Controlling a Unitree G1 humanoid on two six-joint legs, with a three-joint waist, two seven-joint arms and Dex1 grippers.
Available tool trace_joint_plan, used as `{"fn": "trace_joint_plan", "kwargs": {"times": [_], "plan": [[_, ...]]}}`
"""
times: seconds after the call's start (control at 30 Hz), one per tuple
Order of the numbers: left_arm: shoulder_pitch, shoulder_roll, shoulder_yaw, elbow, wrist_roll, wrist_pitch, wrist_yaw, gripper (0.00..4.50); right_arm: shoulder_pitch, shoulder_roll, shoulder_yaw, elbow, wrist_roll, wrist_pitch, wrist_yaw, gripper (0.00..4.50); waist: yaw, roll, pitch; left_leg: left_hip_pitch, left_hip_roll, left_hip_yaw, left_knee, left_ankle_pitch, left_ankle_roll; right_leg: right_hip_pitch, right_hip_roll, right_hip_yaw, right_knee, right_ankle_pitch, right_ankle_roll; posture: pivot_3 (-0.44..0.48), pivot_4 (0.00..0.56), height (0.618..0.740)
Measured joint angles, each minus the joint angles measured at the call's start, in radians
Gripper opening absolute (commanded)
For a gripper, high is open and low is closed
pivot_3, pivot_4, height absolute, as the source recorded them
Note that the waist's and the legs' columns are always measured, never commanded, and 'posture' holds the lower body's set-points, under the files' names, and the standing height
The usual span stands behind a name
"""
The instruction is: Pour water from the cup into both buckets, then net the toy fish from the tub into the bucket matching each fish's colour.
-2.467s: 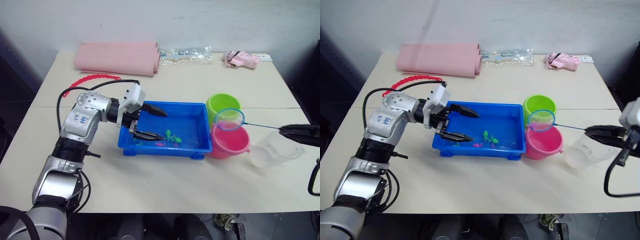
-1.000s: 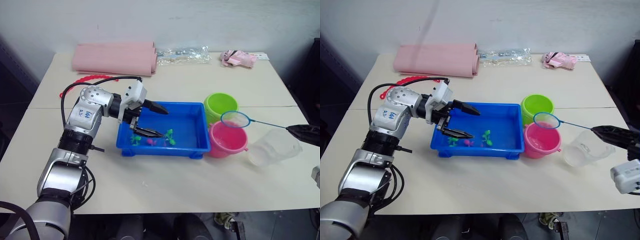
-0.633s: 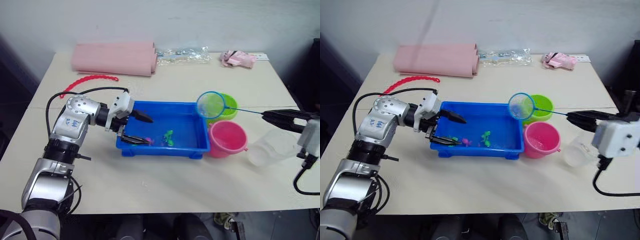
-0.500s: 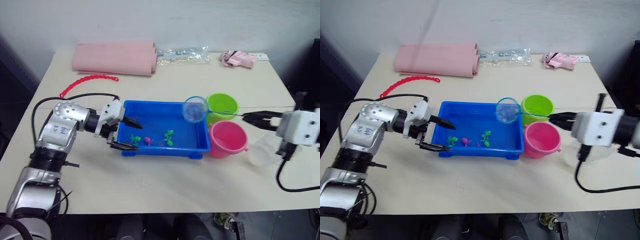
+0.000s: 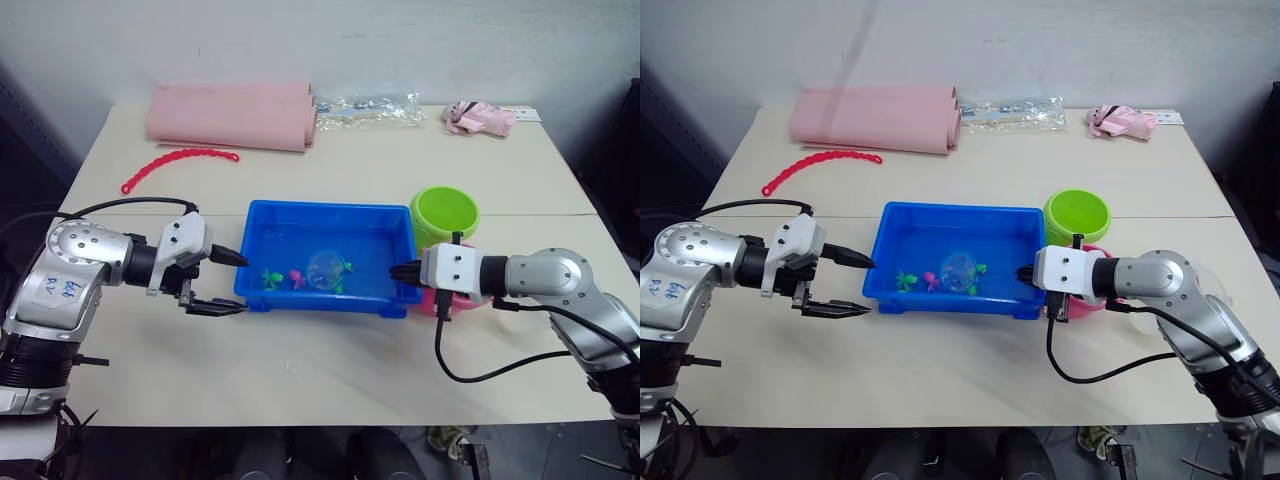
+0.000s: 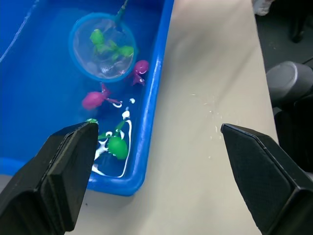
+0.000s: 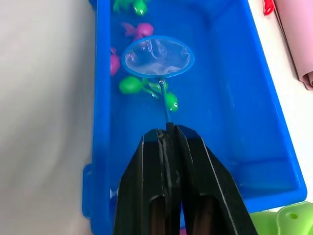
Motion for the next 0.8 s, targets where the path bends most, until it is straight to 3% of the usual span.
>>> {"fn": "trace_joint_plan", "kwargs": {"times": [0.3, 0.8], "plan": [[0.042, 0.016, 0.027, -0.064, -0.029, 0.044, 0.040, 4.40, -0.008, 0.056, -0.026, 0.031, -0.021, 0.045, 0.007, 0.00, -0.001, 0.000, 0.000, 0.000, 0.000, 0.000, 0.000, 0.000, 0.000, 0.000, 0.000, 0.000, 0.000, 0.000, 0.000, 0.000, 0.150, 0.740], [0.011, -0.008, -0.002, -0.055, -0.034, 0.044, 0.052, 4.40, -0.048, 0.075, -0.022, 0.137, -0.169, -0.085, 0.011, 0.00, -0.002, 0.000, 0.000, 0.000, 0.000, 0.000, 0.000, 0.000, 0.000, 0.000, 0.000, 0.000, 0.001, 0.000, 0.000, 0.000, 0.150, 0.740]]}}
